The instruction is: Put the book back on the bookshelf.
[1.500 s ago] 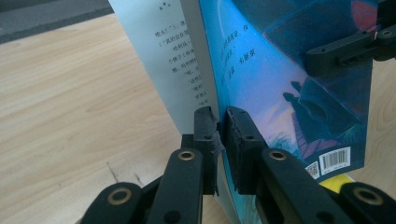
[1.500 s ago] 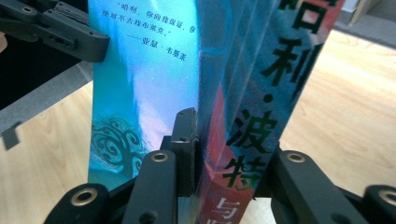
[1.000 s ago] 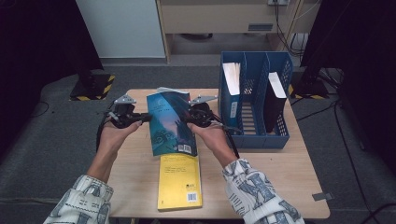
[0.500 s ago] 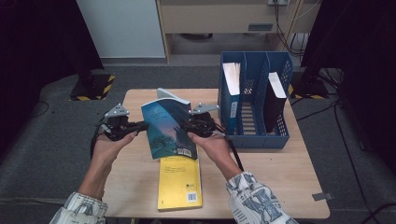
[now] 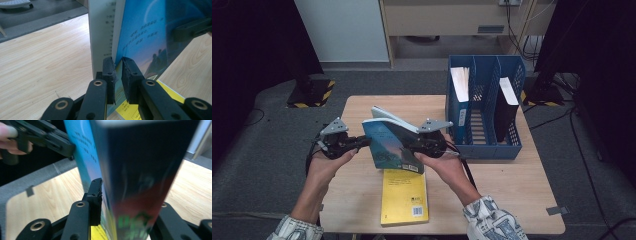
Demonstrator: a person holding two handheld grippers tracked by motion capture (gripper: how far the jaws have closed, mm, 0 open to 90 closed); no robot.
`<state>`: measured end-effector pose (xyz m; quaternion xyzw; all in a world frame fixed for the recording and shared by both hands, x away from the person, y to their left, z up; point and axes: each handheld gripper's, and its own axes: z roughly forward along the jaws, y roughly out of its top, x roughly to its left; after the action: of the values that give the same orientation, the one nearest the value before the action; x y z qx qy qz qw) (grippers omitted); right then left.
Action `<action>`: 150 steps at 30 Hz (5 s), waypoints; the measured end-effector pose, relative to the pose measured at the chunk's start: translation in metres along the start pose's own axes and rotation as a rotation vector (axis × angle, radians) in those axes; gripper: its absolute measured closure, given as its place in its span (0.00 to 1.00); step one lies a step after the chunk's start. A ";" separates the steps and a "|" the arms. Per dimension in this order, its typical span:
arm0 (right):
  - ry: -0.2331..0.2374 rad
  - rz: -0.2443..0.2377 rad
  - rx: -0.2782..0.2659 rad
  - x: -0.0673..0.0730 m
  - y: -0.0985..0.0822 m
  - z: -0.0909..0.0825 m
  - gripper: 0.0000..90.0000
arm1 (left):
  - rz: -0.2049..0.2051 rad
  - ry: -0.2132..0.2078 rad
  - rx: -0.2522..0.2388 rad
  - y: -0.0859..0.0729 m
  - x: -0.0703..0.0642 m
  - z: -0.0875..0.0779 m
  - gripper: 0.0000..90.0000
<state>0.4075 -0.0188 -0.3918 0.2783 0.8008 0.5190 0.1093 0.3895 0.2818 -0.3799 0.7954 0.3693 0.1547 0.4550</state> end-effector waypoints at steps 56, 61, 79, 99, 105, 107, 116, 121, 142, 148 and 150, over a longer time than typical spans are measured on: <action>0.060 0.013 -0.075 -0.003 0.020 0.011 0.82 | -0.176 0.197 0.030 -0.118 0.003 0.036 0.10; 0.028 0.056 -0.071 -0.006 0.024 0.012 0.82 | -0.172 0.197 0.057 -0.120 0.005 0.039 0.10; -0.052 0.180 -0.048 -0.022 0.030 -0.006 0.82 | -0.128 0.258 0.190 -0.131 0.010 0.049 0.10; -0.071 0.172 -0.060 -0.026 0.019 -0.051 0.82 | -0.153 0.302 0.215 -0.139 0.016 0.051 0.09; -0.079 0.184 -0.071 -0.031 0.015 -0.063 0.82 | -0.138 0.299 0.233 -0.141 0.016 0.053 0.09; -0.083 0.187 -0.076 -0.032 0.013 -0.068 0.82 | -0.129 0.304 0.245 -0.142 0.016 0.054 0.09; -0.100 0.201 -0.082 -0.037 0.005 -0.083 0.82 | -0.138 0.299 0.242 -0.143 0.017 0.054 0.09; -0.093 0.217 -0.095 -0.038 0.000 -0.093 0.82 | -0.139 0.298 0.243 -0.143 0.016 0.054 0.08; -0.087 0.319 -0.143 -0.050 -0.023 -0.135 0.82 | -0.127 0.300 0.247 -0.144 0.014 0.055 0.06; -0.109 0.346 -0.156 -0.054 -0.033 -0.150 0.82 | -0.124 0.299 0.240 -0.145 0.014 0.056 0.05; -0.117 0.344 -0.156 -0.055 -0.035 -0.156 0.82 | -0.124 0.300 0.239 -0.145 0.013 0.056 0.05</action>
<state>0.3688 -0.1800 -0.3609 0.4313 0.6912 0.5734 0.0866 0.3667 0.3027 -0.5328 0.7875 0.4969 0.1981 0.3061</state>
